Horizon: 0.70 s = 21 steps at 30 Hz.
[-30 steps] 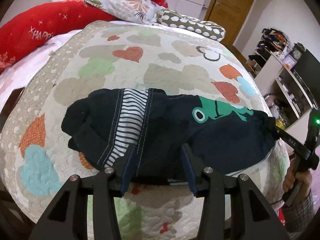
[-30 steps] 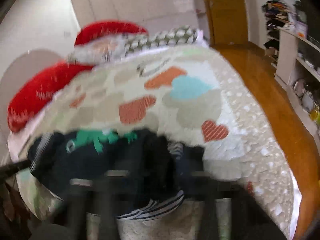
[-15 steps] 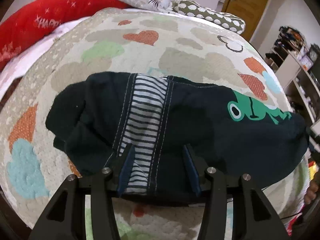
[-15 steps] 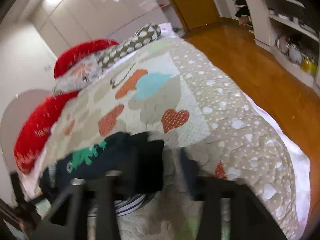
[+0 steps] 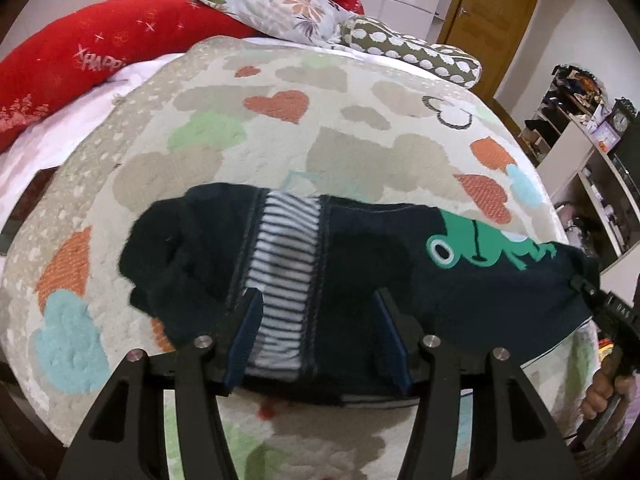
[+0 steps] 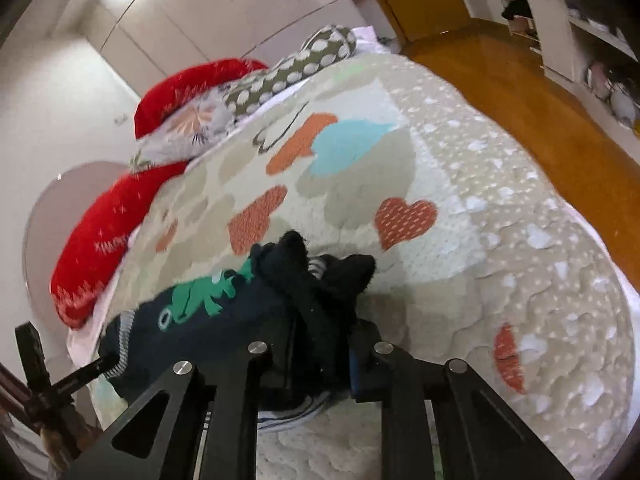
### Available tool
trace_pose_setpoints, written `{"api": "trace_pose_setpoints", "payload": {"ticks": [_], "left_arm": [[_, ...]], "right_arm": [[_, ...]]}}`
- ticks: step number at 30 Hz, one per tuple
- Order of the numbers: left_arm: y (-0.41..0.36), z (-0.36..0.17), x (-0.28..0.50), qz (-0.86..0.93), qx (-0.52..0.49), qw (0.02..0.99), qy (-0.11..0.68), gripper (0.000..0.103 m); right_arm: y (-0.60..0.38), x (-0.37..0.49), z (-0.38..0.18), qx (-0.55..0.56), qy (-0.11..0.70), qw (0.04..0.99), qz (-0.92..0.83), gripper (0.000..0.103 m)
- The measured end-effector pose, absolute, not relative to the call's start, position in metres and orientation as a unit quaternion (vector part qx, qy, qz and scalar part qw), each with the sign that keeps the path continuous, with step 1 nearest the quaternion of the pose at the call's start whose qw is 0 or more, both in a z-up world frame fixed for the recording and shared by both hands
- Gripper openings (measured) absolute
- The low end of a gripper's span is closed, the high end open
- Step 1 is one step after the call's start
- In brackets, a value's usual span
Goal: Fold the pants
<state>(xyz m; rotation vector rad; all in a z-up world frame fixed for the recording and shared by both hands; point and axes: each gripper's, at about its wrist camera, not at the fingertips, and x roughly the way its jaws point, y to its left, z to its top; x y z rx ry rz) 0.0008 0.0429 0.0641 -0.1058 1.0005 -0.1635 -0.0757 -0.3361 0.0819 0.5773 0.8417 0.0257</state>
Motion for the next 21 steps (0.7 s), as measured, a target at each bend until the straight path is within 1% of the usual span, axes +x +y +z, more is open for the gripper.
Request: {"api": "trace_pose_setpoints", "payload": {"ticks": [3,6,9,10,11,12,13,14,16,21], "left_arm": [[0.032,0.055,0.009,-0.083,-0.052,0.867,0.489,0.056],[0.022,0.034,0.016,-0.07,-0.04,0.858,0.507,0.057],[0.015,0.037,0.015,-0.073,-0.027,0.856,0.512,0.057],[0.013,0.045,0.014,-0.089,-0.035,0.855,0.509,0.057],[0.007,0.059,0.013,-0.109,-0.041,0.859,0.499,0.059],[0.001,0.069,0.013,-0.123,-0.042,0.862,0.49,0.06],[-0.006,0.077,0.014,-0.142,-0.043,0.862,0.484,0.064],[-0.019,0.087,0.017,-0.171,-0.042,0.86,0.48,0.069],[-0.046,0.098,0.024,-0.201,-0.031,0.854,0.478,0.072],[-0.145,0.104,0.044,-0.296,0.018,0.815,0.498,0.072]], "right_arm": [[-0.335,-0.076,0.078,0.269,0.411,0.871,0.01,0.02],[-0.334,-0.076,0.071,0.268,0.418,0.868,0.005,0.02],[-0.337,-0.077,0.069,0.279,0.415,0.866,0.01,0.026],[-0.337,-0.079,0.07,0.28,0.41,0.868,0.013,0.033],[-0.337,-0.082,0.073,0.279,0.405,0.87,0.015,0.038],[-0.336,-0.085,0.076,0.277,0.398,0.874,0.018,0.047],[-0.336,-0.089,0.079,0.273,0.39,0.879,0.019,0.057],[-0.334,-0.093,0.081,0.269,0.382,0.884,0.02,0.06],[-0.329,-0.099,0.084,0.26,0.376,0.889,0.024,0.061],[-0.316,-0.106,0.079,0.235,0.386,0.892,0.024,0.061]]}}
